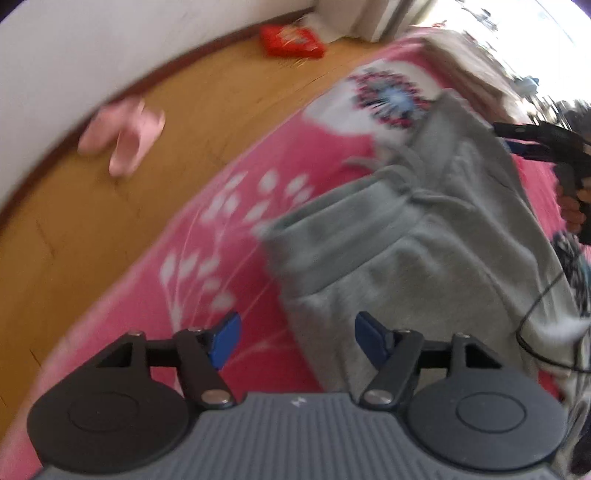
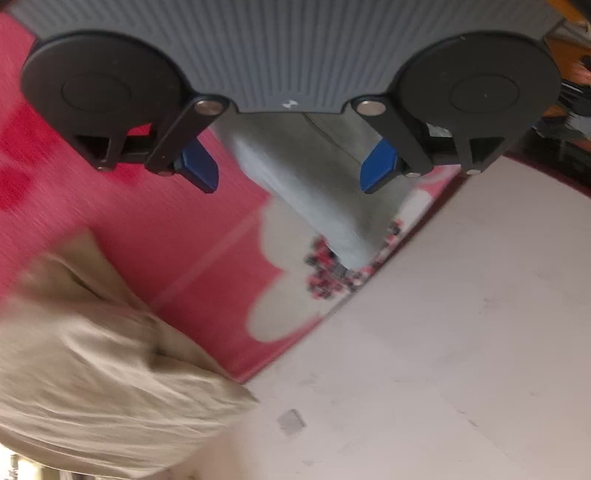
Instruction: Fold clothes
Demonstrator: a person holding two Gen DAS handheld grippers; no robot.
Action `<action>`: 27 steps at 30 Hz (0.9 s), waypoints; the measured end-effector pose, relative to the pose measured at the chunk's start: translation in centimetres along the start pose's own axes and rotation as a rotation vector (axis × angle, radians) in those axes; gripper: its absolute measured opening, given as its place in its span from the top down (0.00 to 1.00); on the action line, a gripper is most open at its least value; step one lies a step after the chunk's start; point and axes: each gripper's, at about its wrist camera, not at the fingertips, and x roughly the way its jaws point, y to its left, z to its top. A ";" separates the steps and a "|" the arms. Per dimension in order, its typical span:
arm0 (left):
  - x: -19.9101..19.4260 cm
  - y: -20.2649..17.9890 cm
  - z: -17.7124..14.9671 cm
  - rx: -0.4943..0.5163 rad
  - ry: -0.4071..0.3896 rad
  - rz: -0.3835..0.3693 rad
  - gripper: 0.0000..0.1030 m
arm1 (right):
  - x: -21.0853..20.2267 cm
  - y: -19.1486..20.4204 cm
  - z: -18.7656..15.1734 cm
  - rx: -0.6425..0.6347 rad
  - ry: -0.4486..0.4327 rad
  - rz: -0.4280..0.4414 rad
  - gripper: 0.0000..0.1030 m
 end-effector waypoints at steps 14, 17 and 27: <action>1.0 2.1 -0.1 -0.306 -0.202 -0.152 0.86 | 2.3 3.7 1.6 -0.078 0.038 0.021 0.93; -1.7 1.9 -0.5 -0.283 -0.257 -0.145 0.87 | 0.8 6.3 3.0 -0.124 -0.030 0.062 0.94; -1.1 4.4 -0.7 -0.254 -0.257 -0.053 0.87 | 5.9 9.9 5.9 -0.233 -0.083 0.159 0.94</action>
